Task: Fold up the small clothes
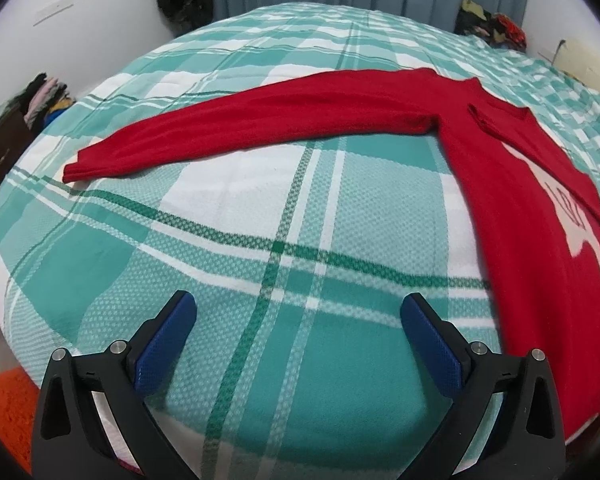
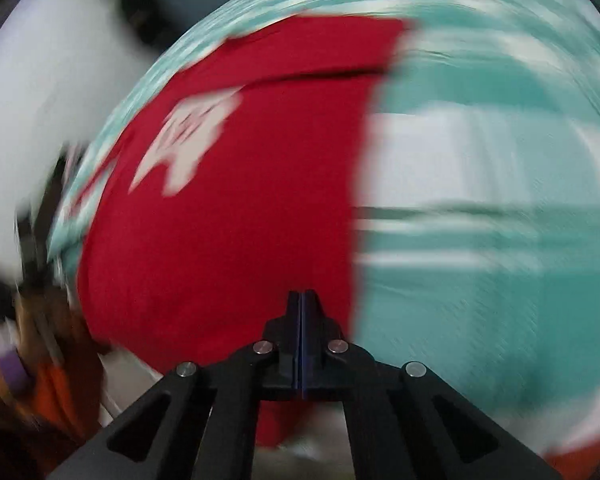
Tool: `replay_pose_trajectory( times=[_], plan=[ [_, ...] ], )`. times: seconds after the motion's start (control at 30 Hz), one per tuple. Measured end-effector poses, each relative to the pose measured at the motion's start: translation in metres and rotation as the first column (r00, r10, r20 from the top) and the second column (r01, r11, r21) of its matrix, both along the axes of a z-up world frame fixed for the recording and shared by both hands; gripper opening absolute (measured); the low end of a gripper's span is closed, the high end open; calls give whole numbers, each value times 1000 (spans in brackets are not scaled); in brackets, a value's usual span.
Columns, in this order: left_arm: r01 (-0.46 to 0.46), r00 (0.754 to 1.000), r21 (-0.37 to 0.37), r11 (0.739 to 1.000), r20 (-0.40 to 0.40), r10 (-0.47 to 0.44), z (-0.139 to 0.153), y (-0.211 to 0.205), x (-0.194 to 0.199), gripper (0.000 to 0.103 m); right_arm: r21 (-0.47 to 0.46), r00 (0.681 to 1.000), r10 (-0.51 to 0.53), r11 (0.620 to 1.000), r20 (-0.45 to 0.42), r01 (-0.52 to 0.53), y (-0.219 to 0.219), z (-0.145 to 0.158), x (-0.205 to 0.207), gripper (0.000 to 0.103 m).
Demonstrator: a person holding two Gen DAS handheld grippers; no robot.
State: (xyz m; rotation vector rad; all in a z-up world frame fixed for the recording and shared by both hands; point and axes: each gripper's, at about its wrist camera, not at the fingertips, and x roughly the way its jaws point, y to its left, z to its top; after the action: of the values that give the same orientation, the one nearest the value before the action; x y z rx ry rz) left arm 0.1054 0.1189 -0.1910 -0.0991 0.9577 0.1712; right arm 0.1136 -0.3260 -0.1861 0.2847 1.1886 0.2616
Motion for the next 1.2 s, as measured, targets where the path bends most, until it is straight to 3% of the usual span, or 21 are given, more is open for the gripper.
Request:
replay_pose_trajectory(
  times=[0.07, 0.1, 0.2, 0.3, 0.37, 0.43, 0.5, 0.6, 0.7, 0.73, 0.77, 0.83, 0.87, 0.93, 1.03, 1.07, 1.1, 1.13, 1.17, 1.2],
  plan=[
    [3, 1000, 0, 1000, -2, -3, -1, 0, 1, 102, -101, 998, -36, 994, 57, 42, -5, 22, -9, 12],
    [-1, 1000, 0, 1000, -2, 1, -1, 0, 2, 103, -122, 996, -25, 992, 84, 35, -1, 33, -11, 12],
    [-24, 1000, -3, 1000, -1, 24, -2, 0, 5, 103, 31, 990, 29, 999, 137, -34, 18, 50, -16, 19],
    [-28, 1000, -15, 1000, -7, 28, -1, 1, 5, 102, 48, 994, 58, 997, 93, -62, 44, 22, -12, 32],
    [-12, 999, -39, 999, -32, 11, 3, 5, 3, 102, 58, 1000, 18, 998, 21, -19, 40, -8, -17, 29],
    [4, 998, -70, 998, -57, -8, 9, 11, -4, 102, 245, 992, -129, 962, 6, 124, 11, -20, -29, 23],
    [-9, 999, -114, 993, -53, 3, 17, 22, -12, 102, 326, 980, -193, 925, -42, 196, -2, -24, -29, 22],
    [-57, 998, -221, 974, -15, 55, 31, 52, -14, 102, 249, 987, -160, 956, 3, 155, 7, -14, -34, 23],
    [-149, 986, -345, 927, 21, 166, 43, 103, 2, 102, 151, 994, -100, 984, 44, 92, 30, -8, -34, 31],
    [-188, 977, -410, 893, 16, 213, 42, 126, 11, 102, 133, 995, -86, 988, 55, 78, 35, -7, -34, 35],
    [-207, 972, -469, 858, 4, 237, 37, 143, 18, 102, 124, 995, -77, 990, 61, 69, 37, -8, -31, 36],
    [-287, 952, -591, 754, -91, 291, 6, 181, 37, 102, 125, 995, -70, 990, 66, 62, 32, -14, -31, 40],
    [-333, 936, -616, 714, -128, 327, -6, 193, 42, 101, 130, 995, -73, 989, 65, 64, 30, -15, -31, 40],
    [-372, 906, -677, 635, -117, 407, -16, 211, 47, 101, 140, 995, -78, 988, 65, 68, 23, -16, -30, 40],
    [-410, 871, -664, 625, -83, 483, -11, 218, 56, 100, 142, 995, -74, 988, 71, 64, 24, -16, -27, 44],
    [-425, 860, -656, 624, -79, 503, -10, 219, 58, 91, 144, 995, -73, 988, 73, 62, 24, -16, -27, 44],
    [-447, 847, -644, 621, -82, 525, -10, 219, 60, 63, 146, 995, -72, 987, 74, 61, 23, -15, -28, 45],
    [-461, 841, -640, 615, -94, 533, -12, 221, 64, 45, 149, 995, -72, 987, 74, 61, 22, -15, -28, 45],
    [-471, 841, -636, 611, -114, 530, -14, 223, 67, 5, 151, 995, -73, 987, 74, 61, 22, -15, -28, 46],
    [-487, 840, -622, 614, -141, 523, -17, 225, 71, 2, 154, 995, -73, 986, 75, 60, 22, -15, -27, 46]
  ],
)
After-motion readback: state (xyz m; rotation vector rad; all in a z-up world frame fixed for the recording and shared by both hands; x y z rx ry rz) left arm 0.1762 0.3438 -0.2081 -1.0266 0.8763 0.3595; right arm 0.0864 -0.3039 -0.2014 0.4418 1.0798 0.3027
